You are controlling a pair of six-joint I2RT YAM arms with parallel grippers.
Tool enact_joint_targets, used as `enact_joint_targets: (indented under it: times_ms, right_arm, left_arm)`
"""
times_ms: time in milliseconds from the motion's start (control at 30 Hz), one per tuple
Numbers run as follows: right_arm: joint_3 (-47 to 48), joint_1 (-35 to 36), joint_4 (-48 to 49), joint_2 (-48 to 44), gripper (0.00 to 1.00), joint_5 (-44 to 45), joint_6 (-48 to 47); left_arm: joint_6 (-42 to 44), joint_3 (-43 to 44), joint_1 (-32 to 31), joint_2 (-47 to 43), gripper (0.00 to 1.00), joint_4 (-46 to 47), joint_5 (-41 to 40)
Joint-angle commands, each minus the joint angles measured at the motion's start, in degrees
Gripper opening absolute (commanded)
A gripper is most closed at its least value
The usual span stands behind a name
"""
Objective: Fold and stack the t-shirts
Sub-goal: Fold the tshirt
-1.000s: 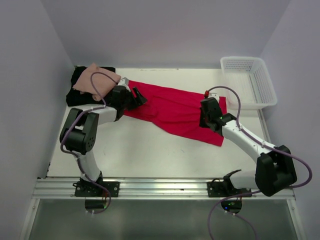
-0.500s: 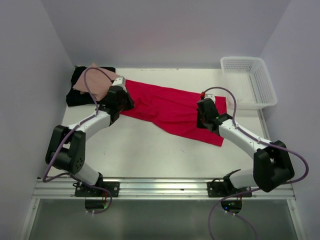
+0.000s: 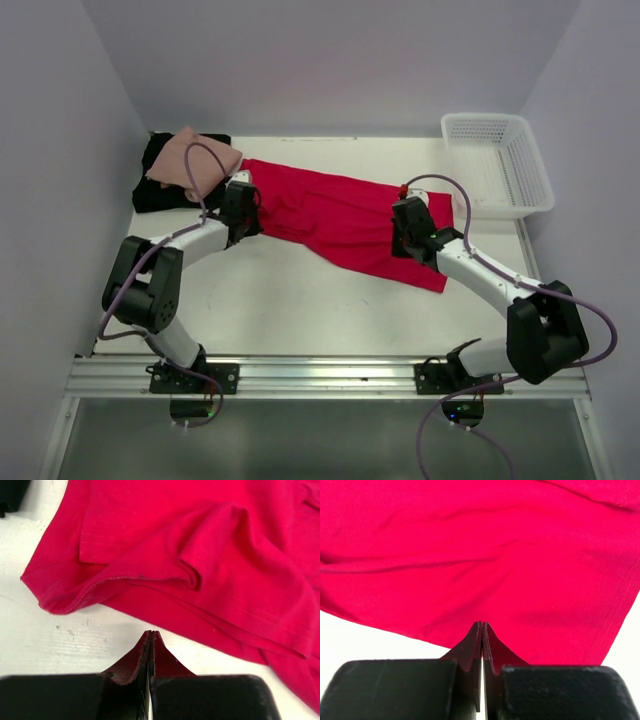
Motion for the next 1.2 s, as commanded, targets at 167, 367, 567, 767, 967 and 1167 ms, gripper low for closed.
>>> enact_joint_targets:
  times_ms: [167,367,567,767,967,1167]
  right_arm:
    - [0.43,0.44,0.01,-1.46,0.0,1.26,0.03]
    - [0.86,0.35,-0.34,-1.29,0.0,1.52,-0.41]
    - [1.3,0.35,-0.26,-0.23,0.0,1.26,-0.5]
    - [1.83,0.44,-0.17,0.47,0.0,1.17,-0.59]
    - [2.27,0.44,-0.52,0.91,0.0,1.35,-0.85]
    - [2.53,0.35,-0.78,0.82,0.0,1.7,-1.2]
  left_arm:
    - [2.74,5.43,-0.13,7.99,0.0,1.65,-6.42]
    - [3.01,6.49,-0.13,8.01,0.0,2.88,-7.56]
    - [2.83,5.87,-0.13,6.68,0.16,3.76,-8.35]
    - [2.74,5.61,-0.13,5.1,0.22,3.85,-8.79]
    - [3.01,6.4,-0.13,5.54,0.23,4.46,-8.61]
    - [3.01,7.8,0.66,9.14,0.23,6.47,-7.91]
